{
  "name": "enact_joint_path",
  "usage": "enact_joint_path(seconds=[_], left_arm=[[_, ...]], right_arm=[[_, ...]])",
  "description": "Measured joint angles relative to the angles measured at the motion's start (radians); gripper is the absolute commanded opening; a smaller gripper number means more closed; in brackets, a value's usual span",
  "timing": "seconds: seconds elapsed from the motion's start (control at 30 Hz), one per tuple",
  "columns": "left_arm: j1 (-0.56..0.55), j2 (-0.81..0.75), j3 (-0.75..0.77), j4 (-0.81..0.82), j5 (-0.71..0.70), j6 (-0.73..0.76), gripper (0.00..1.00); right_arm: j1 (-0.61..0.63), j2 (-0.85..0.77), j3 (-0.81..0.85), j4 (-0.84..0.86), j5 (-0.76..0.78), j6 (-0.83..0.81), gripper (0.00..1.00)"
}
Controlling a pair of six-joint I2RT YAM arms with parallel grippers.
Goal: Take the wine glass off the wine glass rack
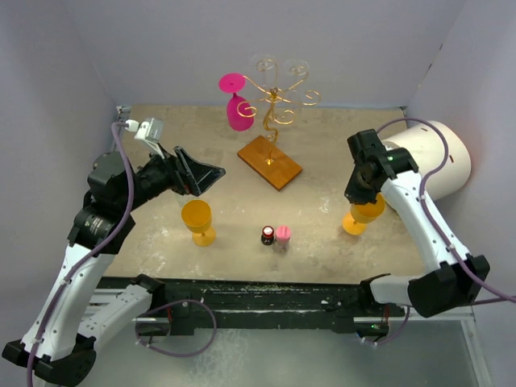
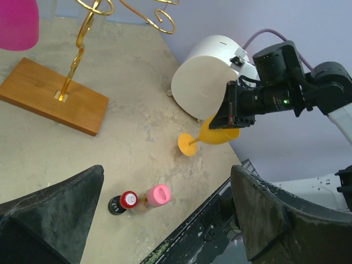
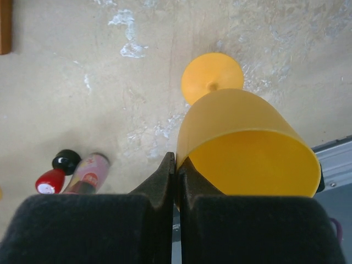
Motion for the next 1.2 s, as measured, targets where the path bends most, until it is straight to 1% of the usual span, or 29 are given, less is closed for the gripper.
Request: enact_joint_path(seconds=[0.13,0.27,0.47,0.7,0.83,0.9,0.97,1.03,1.07,1.1,1.2], left_arm=[[0.000,-0.004,-0.001,-0.028,0.008,0.023,0.99],[0.000,-0.010,-0.001,-0.064,0.002,0.061,0.99],[0.000,-0.017,0.023,-0.132,-0.036,0.125,0.99],[0.000,-0.031,0.036,-0.150,-0.066,0.163,0.99],[0.000,-0.033,0.036,-0.150,-0.072,0.164,0.99],[0.000,-0.033,0.036,-0.150,-0.073,0.163,0.99],[0.000,-0.034,0.036,-0.150,-0.073,0.163,0.99],[0.000,-0.034,0.036,-0.150,-0.072,0.160,0.99],[0.000,-0.034,0.036,-0.150,-0.072,0.159,0.99],[0.000,-0.033,0.036,-0.150,-0.072,0.156,0.99],[0.000,-0.031,0.036,-0.150,-0.074,0.153,0.99]], right_arm=[[0.000,0.076,0.000,0.010,-0.003,-0.044,0.00],[0.000,0.116,0.000,0.036,-0.005,-0.079,0.00],[0.000,0.137,-0.035,0.088,-0.030,-0.105,0.00],[0.000,0.137,-0.064,0.136,-0.055,-0.111,0.01],[0.000,0.146,-0.074,0.137,-0.053,-0.111,0.15],[0.000,0.146,-0.077,0.137,-0.054,-0.113,0.24],[0.000,0.143,-0.077,0.139,-0.056,-0.118,0.42],[0.000,0.129,-0.077,0.145,-0.057,-0.129,0.50],[0.000,0.118,-0.077,0.146,-0.057,-0.136,0.58],[0.000,0.104,-0.073,0.144,-0.056,-0.144,0.60],[0.000,0.063,-0.023,0.114,-0.052,-0.163,0.77]])
